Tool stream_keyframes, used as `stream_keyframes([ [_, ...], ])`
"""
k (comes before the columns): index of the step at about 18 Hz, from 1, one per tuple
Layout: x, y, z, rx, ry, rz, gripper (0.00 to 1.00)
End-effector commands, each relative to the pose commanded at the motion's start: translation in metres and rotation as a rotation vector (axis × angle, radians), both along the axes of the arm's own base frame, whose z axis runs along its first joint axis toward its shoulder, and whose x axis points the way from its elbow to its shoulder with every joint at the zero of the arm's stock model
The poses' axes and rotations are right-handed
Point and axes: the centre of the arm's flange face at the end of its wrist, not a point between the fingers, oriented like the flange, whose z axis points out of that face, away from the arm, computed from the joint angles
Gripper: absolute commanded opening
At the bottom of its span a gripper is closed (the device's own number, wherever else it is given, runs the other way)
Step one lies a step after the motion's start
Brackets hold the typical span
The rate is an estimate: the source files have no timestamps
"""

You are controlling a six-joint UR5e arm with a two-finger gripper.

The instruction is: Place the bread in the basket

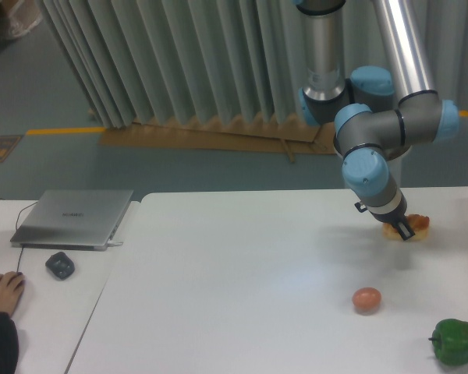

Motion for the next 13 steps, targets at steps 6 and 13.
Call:
stream_keyframes([
  [6,-0.021,0.004,0.036,-0.012,-0.033,0.026,0.24],
  [13,-0.057,0.001,0.073,0.075,-0.038,0.055,0.24],
])
